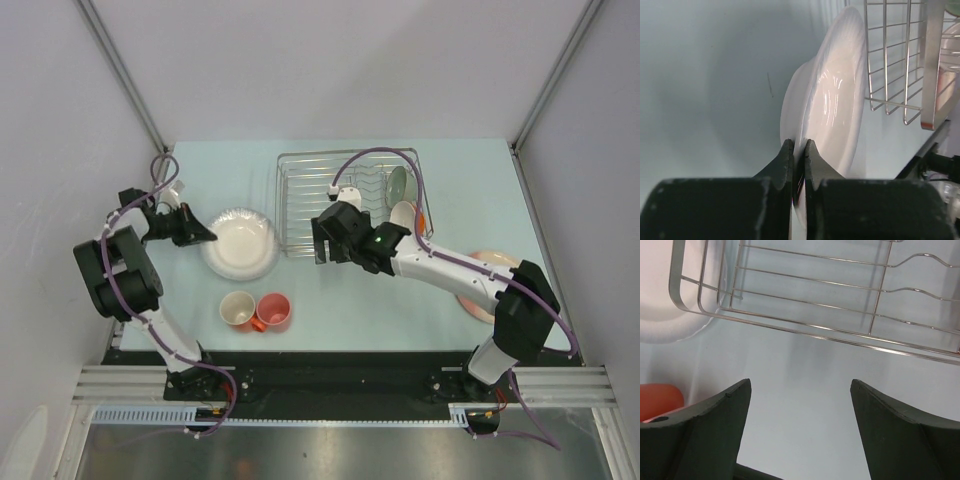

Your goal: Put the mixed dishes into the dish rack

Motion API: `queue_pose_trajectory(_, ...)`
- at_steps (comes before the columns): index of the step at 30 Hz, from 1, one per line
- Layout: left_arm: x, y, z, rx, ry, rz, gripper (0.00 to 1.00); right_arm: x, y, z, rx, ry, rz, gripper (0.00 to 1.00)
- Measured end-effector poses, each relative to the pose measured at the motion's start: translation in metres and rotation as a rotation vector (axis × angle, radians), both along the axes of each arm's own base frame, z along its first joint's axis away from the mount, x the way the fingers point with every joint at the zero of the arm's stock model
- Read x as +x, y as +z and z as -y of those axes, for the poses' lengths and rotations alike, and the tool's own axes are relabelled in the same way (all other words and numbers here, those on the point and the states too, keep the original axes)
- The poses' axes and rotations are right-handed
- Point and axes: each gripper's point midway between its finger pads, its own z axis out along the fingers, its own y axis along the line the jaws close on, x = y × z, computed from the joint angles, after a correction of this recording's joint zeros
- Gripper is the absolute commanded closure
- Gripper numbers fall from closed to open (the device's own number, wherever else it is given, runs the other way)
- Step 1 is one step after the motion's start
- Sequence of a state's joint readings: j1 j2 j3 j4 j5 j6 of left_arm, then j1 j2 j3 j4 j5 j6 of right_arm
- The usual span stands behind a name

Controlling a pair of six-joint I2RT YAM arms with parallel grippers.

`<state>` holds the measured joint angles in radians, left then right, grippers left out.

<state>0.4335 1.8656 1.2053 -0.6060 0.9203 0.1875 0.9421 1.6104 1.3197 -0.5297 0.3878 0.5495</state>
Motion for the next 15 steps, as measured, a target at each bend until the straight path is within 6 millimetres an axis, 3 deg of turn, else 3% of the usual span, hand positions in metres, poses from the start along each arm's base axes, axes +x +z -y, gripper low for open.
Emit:
queue_pose_trajectory(10,-0.025,0.056,-0.057,0.418,0.027,0.186,1.00,0.005,0.015,-0.029,0.129,0.118,0.007,0.06)
queue_pose_trajectory(15,-0.037,0.083,-0.063,0.563,-0.017,0.266,1.00,0.003,0.033,-0.055,0.239,0.263,0.025,0.04)
